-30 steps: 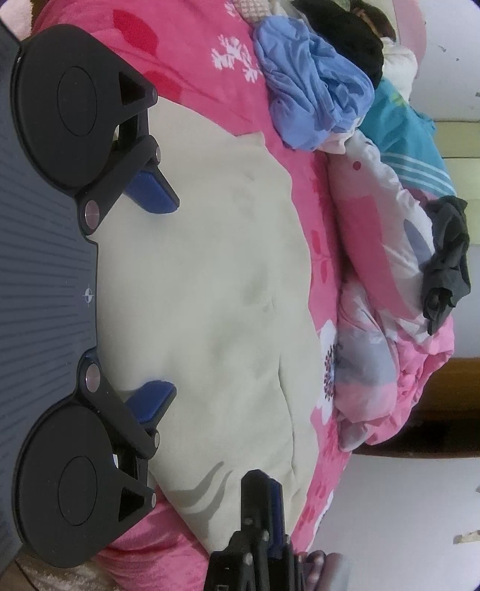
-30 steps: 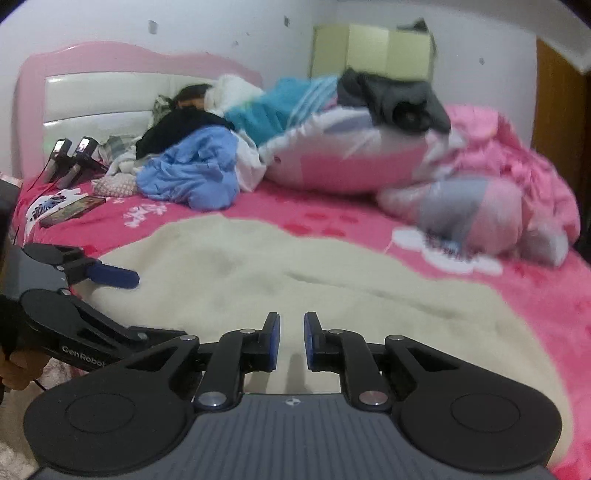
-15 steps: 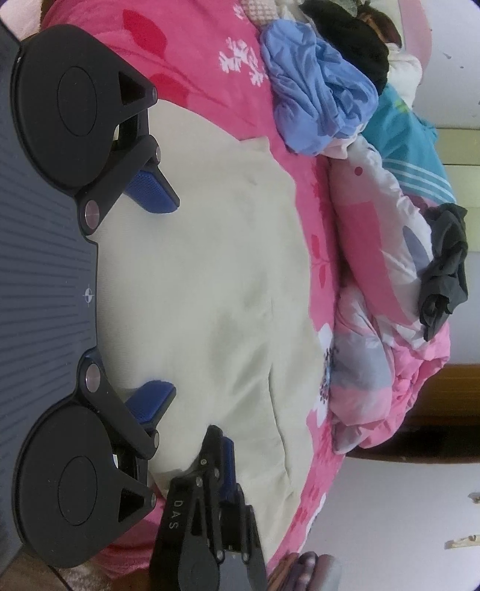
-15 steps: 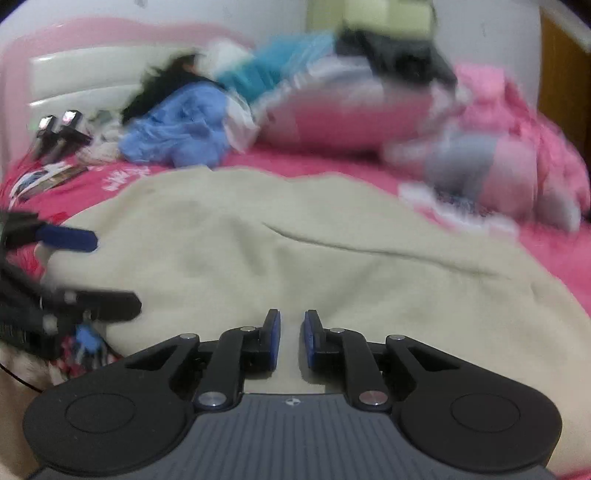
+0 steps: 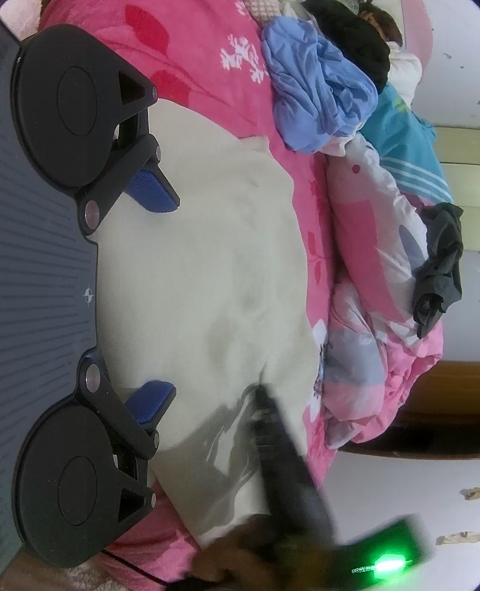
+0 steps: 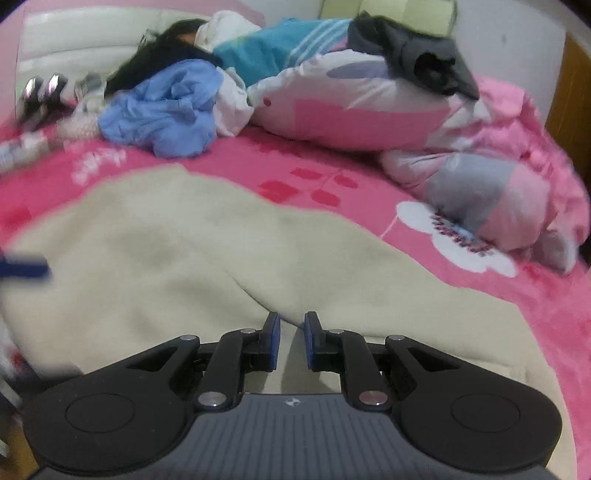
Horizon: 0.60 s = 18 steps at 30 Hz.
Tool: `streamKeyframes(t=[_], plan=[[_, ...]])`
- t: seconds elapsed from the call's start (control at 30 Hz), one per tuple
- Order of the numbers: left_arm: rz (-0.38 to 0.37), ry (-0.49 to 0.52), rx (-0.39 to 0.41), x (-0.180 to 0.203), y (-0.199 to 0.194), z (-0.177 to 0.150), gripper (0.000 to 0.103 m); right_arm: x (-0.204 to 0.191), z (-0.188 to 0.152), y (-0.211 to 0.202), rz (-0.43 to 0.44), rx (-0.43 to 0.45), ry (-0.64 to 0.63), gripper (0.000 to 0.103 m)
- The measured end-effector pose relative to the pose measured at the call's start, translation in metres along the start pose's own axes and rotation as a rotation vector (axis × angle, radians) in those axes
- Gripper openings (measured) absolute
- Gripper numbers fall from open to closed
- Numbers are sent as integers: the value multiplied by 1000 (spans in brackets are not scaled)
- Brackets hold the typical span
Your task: Fold clothes
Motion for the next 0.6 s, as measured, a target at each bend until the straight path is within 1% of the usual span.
streamKeyframes(t=[0.03, 0.07, 0.33, 0.37, 0.4, 0.47, 0.5, 0.57, 0.6], plan=[[-1, 0, 1, 0, 0, 0, 100, 6, 13, -1, -13, 28, 25, 14], [-2, -1, 3, 0, 0, 0, 100, 11, 17, 2, -19, 32, 39, 14], [-13, -13, 12, -2, -2, 0, 100, 35, -1, 47, -39, -50, 90, 15], [-15, -14, 15, -2, -2, 0, 100, 37, 4, 48, -34, -57, 100, 15], [-16, -13, 18, -2, -2, -1, 100, 39, 13, 46, -28, -44, 109, 15], [-17, -12, 18, -1, -2, 0, 100, 47, 31, 47, -51, 3, 113, 15], [-19, -13, 18, -2, -2, 0, 100, 50, 32, 52, -62, 4, 128, 15], [-22, -17, 19, -2, -2, 0, 100, 58, 26, 68, -74, -12, 171, 15], [-23, -18, 20, -1, -2, 0, 100, 61, 13, 81, -88, -50, 186, 15]])
Point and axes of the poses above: each gripper's, at about its wrist camera, not at the fingertips, and y roughly the way its jaws point, x to its right, z to its top, the point moved 10 cm from there along y, roughly the way its jaws point, and after that the axes turned 11 degrees about x, right-handed, at the moved point
